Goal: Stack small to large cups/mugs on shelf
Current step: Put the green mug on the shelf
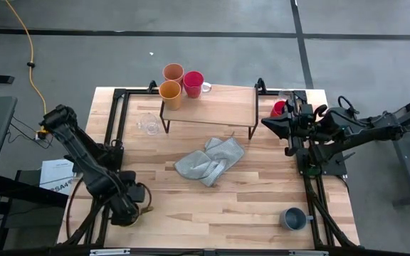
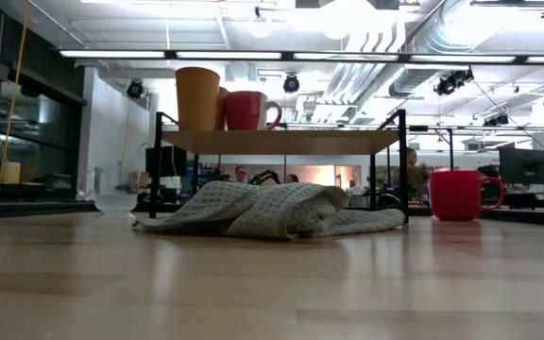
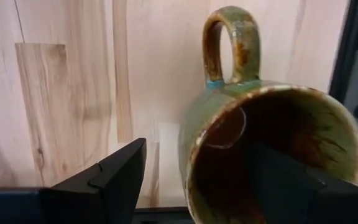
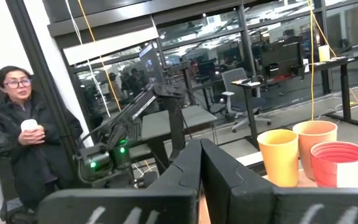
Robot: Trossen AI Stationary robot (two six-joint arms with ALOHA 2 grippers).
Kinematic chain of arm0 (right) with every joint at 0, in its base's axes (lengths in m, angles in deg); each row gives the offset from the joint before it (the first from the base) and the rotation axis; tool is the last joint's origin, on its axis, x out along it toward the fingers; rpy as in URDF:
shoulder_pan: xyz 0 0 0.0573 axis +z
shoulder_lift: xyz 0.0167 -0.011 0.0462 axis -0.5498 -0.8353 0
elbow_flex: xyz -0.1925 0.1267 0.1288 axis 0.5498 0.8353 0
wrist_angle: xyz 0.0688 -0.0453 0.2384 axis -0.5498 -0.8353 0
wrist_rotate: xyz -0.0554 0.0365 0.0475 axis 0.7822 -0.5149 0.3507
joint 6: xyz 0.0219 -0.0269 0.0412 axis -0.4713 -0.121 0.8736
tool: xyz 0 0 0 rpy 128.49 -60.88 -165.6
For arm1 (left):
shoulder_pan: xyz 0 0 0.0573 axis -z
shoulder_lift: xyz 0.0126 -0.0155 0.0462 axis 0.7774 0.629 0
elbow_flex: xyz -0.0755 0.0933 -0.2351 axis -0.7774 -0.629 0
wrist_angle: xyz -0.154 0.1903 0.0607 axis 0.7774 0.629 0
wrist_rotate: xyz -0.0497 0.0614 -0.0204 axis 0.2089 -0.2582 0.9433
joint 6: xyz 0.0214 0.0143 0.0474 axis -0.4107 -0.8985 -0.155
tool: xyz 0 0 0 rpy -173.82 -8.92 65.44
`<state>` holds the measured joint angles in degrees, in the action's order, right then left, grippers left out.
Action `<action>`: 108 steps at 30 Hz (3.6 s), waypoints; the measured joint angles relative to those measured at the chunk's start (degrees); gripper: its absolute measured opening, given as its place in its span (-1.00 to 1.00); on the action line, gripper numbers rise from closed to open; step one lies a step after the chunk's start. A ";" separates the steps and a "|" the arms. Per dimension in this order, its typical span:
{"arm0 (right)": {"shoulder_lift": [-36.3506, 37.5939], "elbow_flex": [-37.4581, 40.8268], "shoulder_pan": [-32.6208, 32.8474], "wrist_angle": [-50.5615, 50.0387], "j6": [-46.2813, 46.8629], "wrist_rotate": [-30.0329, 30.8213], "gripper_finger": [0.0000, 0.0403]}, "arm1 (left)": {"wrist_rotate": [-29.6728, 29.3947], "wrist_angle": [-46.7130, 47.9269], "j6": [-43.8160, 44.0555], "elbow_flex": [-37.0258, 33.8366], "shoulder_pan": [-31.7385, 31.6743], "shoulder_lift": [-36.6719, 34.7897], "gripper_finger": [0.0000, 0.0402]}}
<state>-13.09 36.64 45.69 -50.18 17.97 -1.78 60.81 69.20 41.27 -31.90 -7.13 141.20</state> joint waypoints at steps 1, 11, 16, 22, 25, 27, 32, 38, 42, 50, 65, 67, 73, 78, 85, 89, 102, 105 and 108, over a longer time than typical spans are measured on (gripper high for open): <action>0.00 0.00 0.00 -0.02 0.09 -0.02 -1.00 | -0.02 -0.22 0.49 0.00 0.00 0.76 0.26; 0.00 0.00 0.00 -0.06 0.11 -0.07 -1.00 | 0.31 -0.98 0.64 0.00 0.02 5.40 -0.09; 0.00 0.00 0.01 -0.06 0.11 -0.22 -1.00 | 0.33 -0.84 0.59 0.00 0.02 5.36 -0.31; 0.00 0.00 0.00 -0.06 0.11 -0.22 -1.00 | 1.41 -0.74 0.43 0.00 0.04 5.34 -0.58; 0.00 0.00 0.00 -0.10 0.11 -0.22 -1.00 | 2.26 -0.73 0.35 0.00 0.02 5.34 -0.68; 0.00 0.00 0.00 -0.10 0.11 -0.22 -1.00 | 2.66 -0.60 0.37 0.00 0.04 5.34 -0.76; 0.00 0.00 0.00 -0.10 0.11 -0.22 -1.00 | 3.31 -0.75 -1.14 0.00 -0.02 5.32 -0.88; 0.00 0.00 0.00 -0.08 0.11 -0.20 -1.00 | 3.91 -0.02 -1.55 0.30 -0.02 3.83 -0.88; 0.00 0.00 0.00 -0.02 0.11 -0.20 -1.00 | 3.73 1.31 -1.55 2.02 -0.07 1.28 -0.88; 0.00 0.00 0.00 0.00 0.11 -0.20 -1.00 | -2.44 4.20 -1.29 7.41 -5.20 -5.02 -0.88; -0.11 0.00 0.00 -0.87 -0.30 -0.17 -1.00 | -17.31 -14.47 -27.47 16.68 -31.27 -9.66 -0.88; -0.13 0.00 0.01 -1.41 -0.14 -0.17 -1.00 | -17.25 -19.56 -30.68 16.68 -33.67 -9.68 -0.88; -0.13 0.00 0.02 -1.46 -0.12 -0.17 -1.00 | -16.11 -30.67 -36.28 16.68 -38.82 -9.61 -0.88; -0.25 0.00 0.02 -1.46 -0.13 -0.89 -1.00 | -15.66 -37.17 -37.60 16.72 -40.23 -10.33 -0.88; -1.80 -0.04 0.02 -1.52 -0.30 -4.76 -1.00 | -14.70 -46.41 -37.63 12.36 -40.13 -11.74 -0.88; -3.14 -0.04 0.02 -1.37 -0.11 -6.16 -1.00 | -14.18 -55.53 -36.71 6.34 -40.15 -14.37 -0.88; -4.59 -0.04 0.04 -1.24 -0.33 -9.40 -1.00 | -14.45 -65.86 -33.83 -1.31 -40.15 -18.97 -0.88; -4.59 -0.04 0.04 -1.24 -0.33 -9.40 -1.00 | -14.51 -65.98 -33.64 -1.31 -40.15 -18.97 -0.87; -4.59 -0.04 0.04 -1.24 -0.33 -9.42 -1.00 | -14.64 -65.89 -33.64 -1.31 -40.15 -18.96 -0.85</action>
<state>-17.68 36.59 45.74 -51.42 17.64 -11.20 46.17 3.31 7.63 -33.21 -47.28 122.24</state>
